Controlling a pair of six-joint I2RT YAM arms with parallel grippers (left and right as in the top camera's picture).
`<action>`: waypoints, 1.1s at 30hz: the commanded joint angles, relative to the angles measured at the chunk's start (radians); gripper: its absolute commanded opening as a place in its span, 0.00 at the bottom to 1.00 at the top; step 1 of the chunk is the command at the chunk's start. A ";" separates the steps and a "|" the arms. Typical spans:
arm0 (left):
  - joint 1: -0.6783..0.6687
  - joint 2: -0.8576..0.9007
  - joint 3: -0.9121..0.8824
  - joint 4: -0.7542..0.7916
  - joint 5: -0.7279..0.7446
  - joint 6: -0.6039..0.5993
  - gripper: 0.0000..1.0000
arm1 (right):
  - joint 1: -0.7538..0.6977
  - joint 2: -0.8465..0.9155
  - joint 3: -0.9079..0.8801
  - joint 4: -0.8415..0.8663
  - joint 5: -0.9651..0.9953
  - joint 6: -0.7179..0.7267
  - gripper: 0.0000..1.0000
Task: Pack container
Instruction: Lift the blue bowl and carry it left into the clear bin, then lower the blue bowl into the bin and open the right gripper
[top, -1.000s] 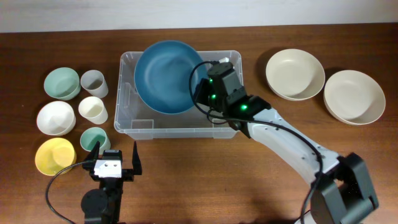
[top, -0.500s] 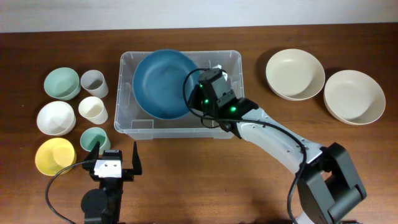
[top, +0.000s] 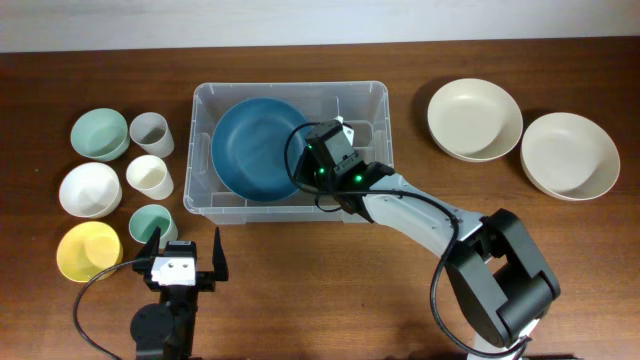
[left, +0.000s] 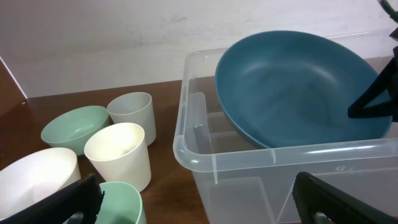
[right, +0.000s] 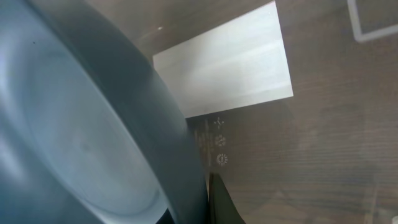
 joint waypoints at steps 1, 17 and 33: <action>0.006 0.000 -0.004 -0.004 -0.006 -0.010 1.00 | 0.005 -0.007 0.018 0.017 0.001 0.017 0.04; 0.006 0.000 -0.004 -0.005 -0.007 -0.009 1.00 | 0.006 0.002 0.018 0.015 -0.051 0.017 0.14; 0.006 0.000 -0.004 -0.004 -0.006 -0.009 1.00 | 0.005 0.002 0.018 0.017 -0.129 0.062 0.20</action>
